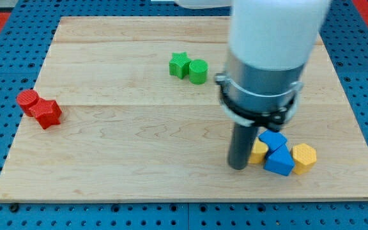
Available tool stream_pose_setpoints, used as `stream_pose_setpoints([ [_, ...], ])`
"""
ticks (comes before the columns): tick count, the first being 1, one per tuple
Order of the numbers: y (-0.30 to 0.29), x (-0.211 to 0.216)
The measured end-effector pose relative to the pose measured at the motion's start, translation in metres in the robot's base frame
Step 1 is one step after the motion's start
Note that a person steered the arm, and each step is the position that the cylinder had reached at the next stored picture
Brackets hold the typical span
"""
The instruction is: Place the red circle to the bottom left of the green circle
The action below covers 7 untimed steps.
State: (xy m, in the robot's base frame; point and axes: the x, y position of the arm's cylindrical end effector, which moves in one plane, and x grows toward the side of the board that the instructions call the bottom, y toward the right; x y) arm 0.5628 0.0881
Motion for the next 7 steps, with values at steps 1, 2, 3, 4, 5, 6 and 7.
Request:
stream_pose_setpoints([
  [1, -0.070, 0.001],
  [2, -0.184, 0.001],
  [3, -0.312, 0.000],
  [4, -0.392, -0.023],
  [5, -0.393, -0.039],
  [6, -0.393, -0.077],
  [7, -0.391, -0.104],
])
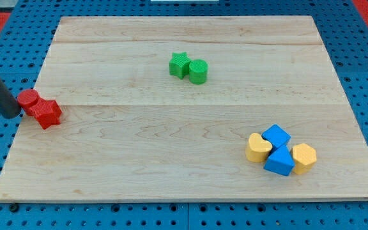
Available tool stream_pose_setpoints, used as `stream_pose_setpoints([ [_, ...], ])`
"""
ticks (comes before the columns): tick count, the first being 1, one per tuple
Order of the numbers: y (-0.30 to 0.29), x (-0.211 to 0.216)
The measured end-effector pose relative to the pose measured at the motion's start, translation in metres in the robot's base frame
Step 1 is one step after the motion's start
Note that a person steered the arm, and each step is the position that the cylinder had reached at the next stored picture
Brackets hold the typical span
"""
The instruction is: Place the red circle to the bottom left of the green circle
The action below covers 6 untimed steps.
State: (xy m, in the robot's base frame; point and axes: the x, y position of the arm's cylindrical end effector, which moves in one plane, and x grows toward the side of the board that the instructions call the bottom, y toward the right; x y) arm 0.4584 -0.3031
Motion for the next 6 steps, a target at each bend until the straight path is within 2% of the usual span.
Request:
stream_pose_setpoints([
  [3, 0.049, -0.043],
  [5, 0.050, -0.084],
  [6, 0.139, -0.077],
])
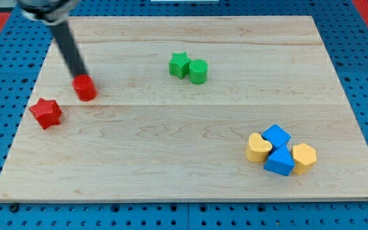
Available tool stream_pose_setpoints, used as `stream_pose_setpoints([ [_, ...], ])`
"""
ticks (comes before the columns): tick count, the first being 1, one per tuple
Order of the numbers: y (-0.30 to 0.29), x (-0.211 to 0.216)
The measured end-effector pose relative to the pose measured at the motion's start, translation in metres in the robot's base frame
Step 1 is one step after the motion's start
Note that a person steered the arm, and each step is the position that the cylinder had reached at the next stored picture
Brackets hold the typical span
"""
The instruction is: Place the red circle to the bottom left of the green circle
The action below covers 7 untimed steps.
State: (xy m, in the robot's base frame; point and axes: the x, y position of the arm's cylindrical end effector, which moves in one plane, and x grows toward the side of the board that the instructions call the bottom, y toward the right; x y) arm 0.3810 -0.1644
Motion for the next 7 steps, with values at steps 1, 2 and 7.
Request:
stream_pose_setpoints([
  [1, -0.027, 0.004],
  [2, -0.088, 0.000],
  [7, 0.032, 0.068],
])
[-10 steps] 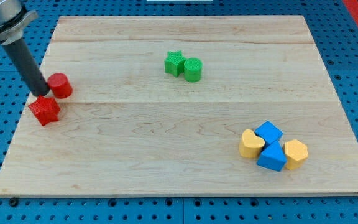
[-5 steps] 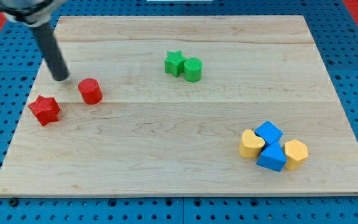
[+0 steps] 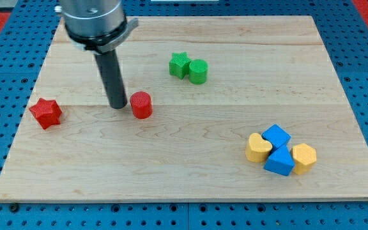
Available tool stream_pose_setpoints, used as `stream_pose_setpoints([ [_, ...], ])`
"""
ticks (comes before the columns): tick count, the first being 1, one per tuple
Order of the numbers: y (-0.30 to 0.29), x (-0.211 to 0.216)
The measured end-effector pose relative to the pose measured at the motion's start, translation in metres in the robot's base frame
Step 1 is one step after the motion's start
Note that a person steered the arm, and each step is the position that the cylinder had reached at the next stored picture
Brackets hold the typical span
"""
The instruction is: Place the red circle to the bottom left of the green circle
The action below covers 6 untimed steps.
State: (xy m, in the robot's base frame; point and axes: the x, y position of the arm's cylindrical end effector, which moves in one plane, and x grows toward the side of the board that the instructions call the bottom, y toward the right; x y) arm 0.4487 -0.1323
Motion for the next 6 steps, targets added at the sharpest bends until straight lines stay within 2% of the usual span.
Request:
stream_pose_setpoints([
  [2, 0.050, 0.023],
  [3, 0.081, 0.018],
  [5, 0.112, -0.019],
  [6, 0.114, -0.014],
])
